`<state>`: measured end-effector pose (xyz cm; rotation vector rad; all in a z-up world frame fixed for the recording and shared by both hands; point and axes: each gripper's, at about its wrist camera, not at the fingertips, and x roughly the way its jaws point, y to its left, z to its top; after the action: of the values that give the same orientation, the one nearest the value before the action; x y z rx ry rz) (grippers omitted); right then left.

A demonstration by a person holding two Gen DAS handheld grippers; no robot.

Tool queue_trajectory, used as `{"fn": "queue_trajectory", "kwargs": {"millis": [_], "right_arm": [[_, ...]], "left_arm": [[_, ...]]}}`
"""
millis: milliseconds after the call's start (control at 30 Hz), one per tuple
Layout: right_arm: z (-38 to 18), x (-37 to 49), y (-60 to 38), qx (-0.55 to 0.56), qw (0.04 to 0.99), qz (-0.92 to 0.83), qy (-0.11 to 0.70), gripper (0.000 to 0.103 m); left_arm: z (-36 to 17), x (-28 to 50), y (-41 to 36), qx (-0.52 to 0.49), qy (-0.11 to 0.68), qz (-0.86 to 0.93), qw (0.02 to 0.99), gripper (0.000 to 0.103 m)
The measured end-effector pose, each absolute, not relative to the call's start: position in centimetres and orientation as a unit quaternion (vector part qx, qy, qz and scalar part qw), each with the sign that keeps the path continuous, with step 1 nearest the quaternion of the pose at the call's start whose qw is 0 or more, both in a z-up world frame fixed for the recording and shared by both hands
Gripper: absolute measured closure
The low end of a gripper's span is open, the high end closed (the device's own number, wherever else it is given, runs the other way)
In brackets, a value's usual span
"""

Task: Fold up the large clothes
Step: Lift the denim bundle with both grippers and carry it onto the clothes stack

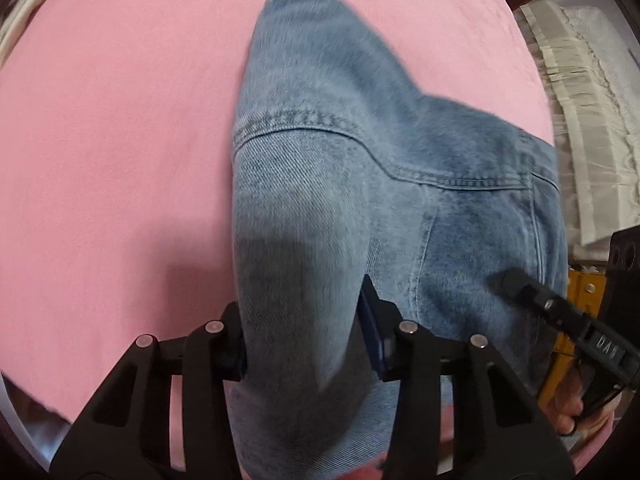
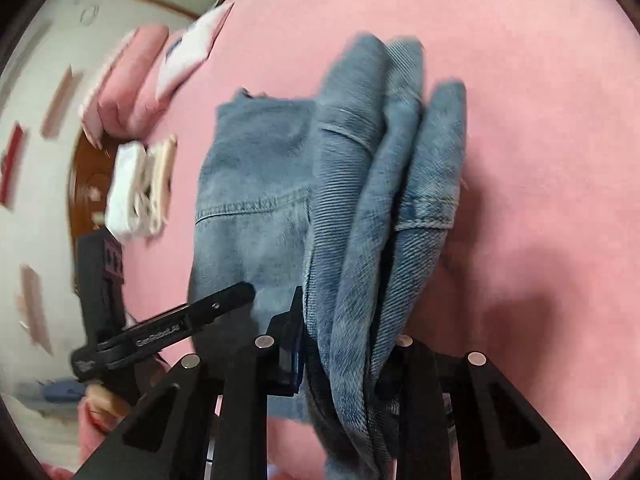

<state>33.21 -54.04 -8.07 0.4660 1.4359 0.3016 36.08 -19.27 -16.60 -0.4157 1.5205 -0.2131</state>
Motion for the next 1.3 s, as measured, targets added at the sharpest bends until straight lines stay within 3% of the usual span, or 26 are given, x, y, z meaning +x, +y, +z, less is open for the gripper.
{"fn": "queue_trajectory", "kwargs": {"millis": [333, 600, 1000, 1300], "right_arm": [[-0.1, 26.3, -44.3, 0.136, 0.692, 0.208, 0.677, 0.083], [4.5, 25.6, -30.8, 0.097, 0.713, 0.305, 0.624, 0.085], [10.9, 32.4, -4.9, 0.108, 0.783, 0.34, 0.509, 0.086], [14.4, 44.9, 13.4, 0.137, 0.807, 0.366, 0.442, 0.086]], "left_arm": [[-9.9, 24.3, -9.6, -0.233, 0.707, -0.049, 0.666, 0.065], [-1.2, 22.7, 3.1, -0.232, 0.677, 0.026, 0.698, 0.065], [8.2, 31.3, 31.7, -0.171, 0.607, 0.016, 0.776, 0.065], [16.3, 43.2, 47.5, -0.121, 0.543, 0.046, 0.83, 0.066]]}}
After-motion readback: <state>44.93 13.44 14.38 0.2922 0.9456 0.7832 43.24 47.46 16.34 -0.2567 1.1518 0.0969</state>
